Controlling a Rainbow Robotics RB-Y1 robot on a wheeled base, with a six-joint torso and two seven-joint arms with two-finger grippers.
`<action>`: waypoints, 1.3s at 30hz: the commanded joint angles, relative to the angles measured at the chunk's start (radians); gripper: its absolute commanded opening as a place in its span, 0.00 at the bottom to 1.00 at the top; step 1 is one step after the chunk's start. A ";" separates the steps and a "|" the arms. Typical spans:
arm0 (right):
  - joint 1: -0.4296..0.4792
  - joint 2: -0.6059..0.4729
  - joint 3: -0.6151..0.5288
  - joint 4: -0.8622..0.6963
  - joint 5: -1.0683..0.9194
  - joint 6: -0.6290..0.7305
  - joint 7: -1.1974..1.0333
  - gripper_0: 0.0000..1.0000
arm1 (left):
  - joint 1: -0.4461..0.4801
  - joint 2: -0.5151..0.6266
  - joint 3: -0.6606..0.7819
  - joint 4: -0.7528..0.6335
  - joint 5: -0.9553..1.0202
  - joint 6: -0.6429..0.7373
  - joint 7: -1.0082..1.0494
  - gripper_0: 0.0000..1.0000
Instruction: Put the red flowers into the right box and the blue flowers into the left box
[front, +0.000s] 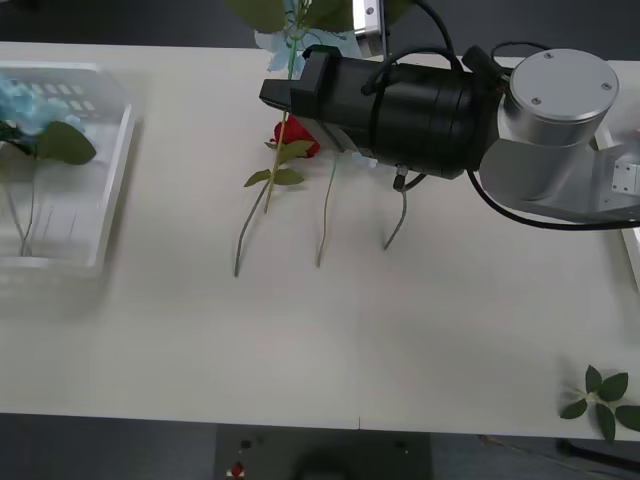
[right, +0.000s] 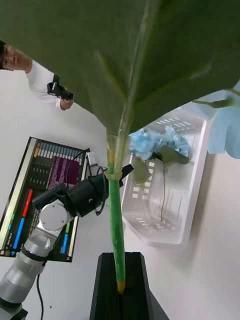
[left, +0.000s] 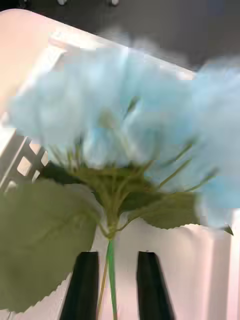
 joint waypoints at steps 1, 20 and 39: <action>-0.029 0.006 0.014 -0.017 0.011 -0.003 0.003 0.00 | -0.022 0.019 0.024 -0.001 -0.009 -0.011 0.035 0.89; -0.029 -0.040 0.031 -0.046 -0.001 -0.015 -0.011 0.00 | -0.026 0.022 0.225 -0.084 0.026 0.419 -0.117 0.91; -0.043 -0.099 0.031 -0.048 0.124 0.023 -0.116 0.00 | -0.111 -0.086 0.327 -0.115 0.517 0.943 -0.634 0.90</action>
